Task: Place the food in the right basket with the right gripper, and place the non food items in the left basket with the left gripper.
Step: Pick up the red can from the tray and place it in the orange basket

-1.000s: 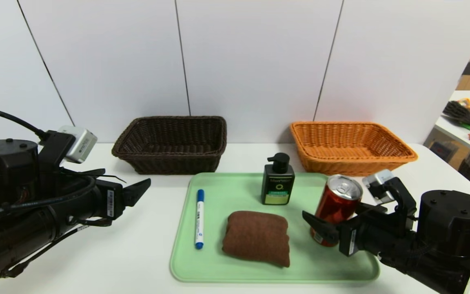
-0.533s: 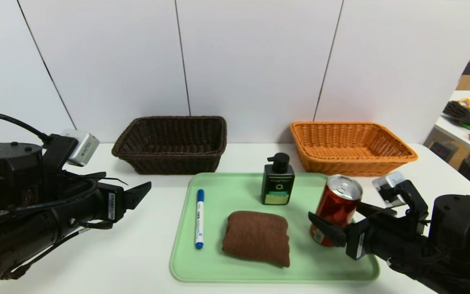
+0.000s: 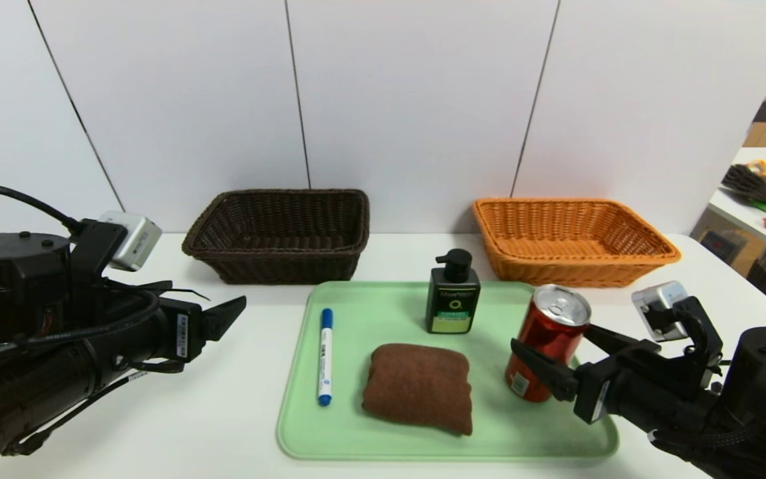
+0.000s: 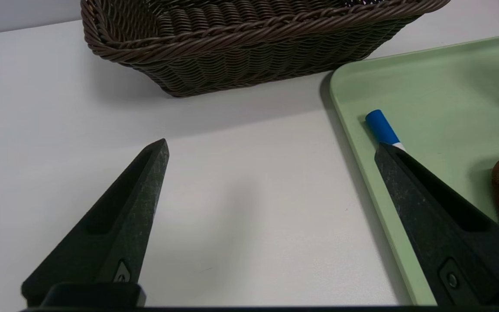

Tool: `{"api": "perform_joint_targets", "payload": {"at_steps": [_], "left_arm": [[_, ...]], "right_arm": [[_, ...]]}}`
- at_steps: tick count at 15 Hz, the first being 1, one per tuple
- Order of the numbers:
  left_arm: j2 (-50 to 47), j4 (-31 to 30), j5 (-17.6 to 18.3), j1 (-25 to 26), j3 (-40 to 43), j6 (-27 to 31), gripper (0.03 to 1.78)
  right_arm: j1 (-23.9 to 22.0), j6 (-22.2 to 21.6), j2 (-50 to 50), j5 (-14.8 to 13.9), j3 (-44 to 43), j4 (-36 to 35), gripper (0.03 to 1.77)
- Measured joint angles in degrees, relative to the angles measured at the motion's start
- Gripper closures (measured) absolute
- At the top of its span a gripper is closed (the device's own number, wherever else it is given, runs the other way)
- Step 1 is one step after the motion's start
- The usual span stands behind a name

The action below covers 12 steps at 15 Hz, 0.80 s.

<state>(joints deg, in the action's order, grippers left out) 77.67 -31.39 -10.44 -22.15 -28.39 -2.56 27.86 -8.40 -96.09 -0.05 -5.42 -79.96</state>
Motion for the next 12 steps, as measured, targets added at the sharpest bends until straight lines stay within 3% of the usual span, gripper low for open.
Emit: {"api": "perform_joint_targets", "payload": {"at_steps": [3, 7, 12], "left_arm": [[0.0, 0.0, -0.2, 0.0, 0.2, 0.0, 0.12], [0.2, 0.1, -0.2, 0.0, 0.1, 0.0, 0.12], [0.8, 0.0, -0.2, 0.0, 0.1, 0.0, 0.12]], "right_arm": [[0.0, -0.6, -0.8, 0.1, -0.1, -0.5, 0.1], [0.0, -0.4, -4.8, 0.0, 0.3, -6.7, 0.1], [0.3, -0.6, -7.6, -0.3, 0.6, -7.2, 0.1]]}}
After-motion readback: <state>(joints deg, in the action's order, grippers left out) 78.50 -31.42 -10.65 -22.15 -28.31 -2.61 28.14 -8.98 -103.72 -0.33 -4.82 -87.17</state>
